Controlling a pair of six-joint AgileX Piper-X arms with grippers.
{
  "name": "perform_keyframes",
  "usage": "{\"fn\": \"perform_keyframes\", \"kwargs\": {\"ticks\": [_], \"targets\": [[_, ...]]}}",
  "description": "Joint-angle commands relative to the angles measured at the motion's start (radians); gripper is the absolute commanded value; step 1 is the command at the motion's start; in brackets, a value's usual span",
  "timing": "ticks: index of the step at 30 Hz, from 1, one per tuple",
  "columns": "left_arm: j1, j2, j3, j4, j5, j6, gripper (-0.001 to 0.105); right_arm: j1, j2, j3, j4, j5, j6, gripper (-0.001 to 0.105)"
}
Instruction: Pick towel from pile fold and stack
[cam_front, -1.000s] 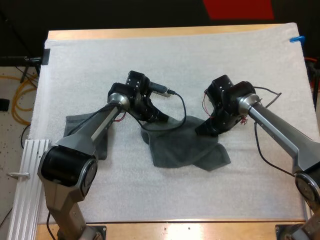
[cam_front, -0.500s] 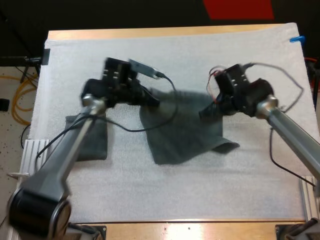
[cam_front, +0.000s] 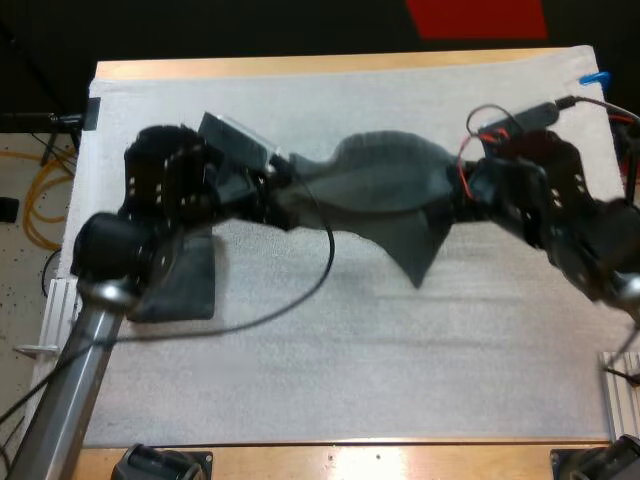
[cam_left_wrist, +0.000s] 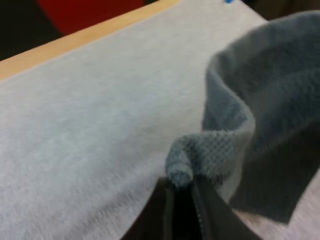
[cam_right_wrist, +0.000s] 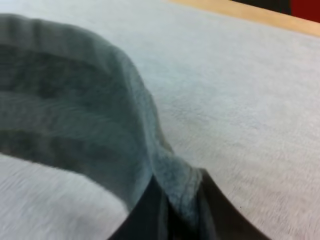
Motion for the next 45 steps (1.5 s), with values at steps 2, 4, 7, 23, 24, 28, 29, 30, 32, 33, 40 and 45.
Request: {"fn": "perform_keyframes", "kwargs": {"ticks": [2,4,7,23,24,28,29,30,32,33,40,45], "targets": [[-0.018,-0.036,-0.006,0.044,-0.017,-0.01,0.0,0.033,-0.042,-0.006,0.051,0.002,0.01,0.0],[-0.033,-0.067,-0.006,0.089,-0.017,-0.01,0.0,0.062,-0.075,-0.006,0.083,0.002,0.031,0.0],[-0.073,-0.117,-0.006,0.168,-0.042,-0.012,0.0,0.116,-0.12,-0.006,0.15,0.002,0.074,0.0],[-0.317,-0.273,0.053,0.427,-0.29,-0.124,0.0,0.323,-0.209,0.008,0.482,-0.013,0.322,0.0],[-0.316,-0.271,0.085,0.405,-0.311,-0.118,0.0,0.323,-0.194,0.017,0.466,0.023,0.303,0.0],[-0.313,-0.245,0.197,0.277,-0.389,-0.083,0.0,0.317,-0.119,0.063,0.379,0.124,0.177,0.0],[-0.313,-0.232,0.236,0.216,-0.428,-0.061,0.0,0.302,-0.086,0.078,0.341,0.132,0.139,0.0],[-0.313,-0.215,0.272,0.149,-0.466,-0.034,0.0,0.279,-0.05,0.092,0.301,0.131,0.109,0.0],[-0.313,-0.18,0.318,0.04,-0.526,0.004,0.0,0.229,0.01,0.109,0.238,0.129,0.074,0.0],[-0.312,-0.156,0.341,-0.017,-0.555,0.029,0.0,0.199,0.043,0.116,0.201,0.129,0.061,0.0],[-0.238,0.038,0.394,-0.319,-0.562,0.103,0.0,0.035,0.237,0.121,-0.007,0.052,-0.01,0.0],[-0.131,0.198,0.394,-0.501,-0.492,0.124,0.0,-0.025,0.352,0.121,-0.144,0.045,-0.011,0.0]]}}
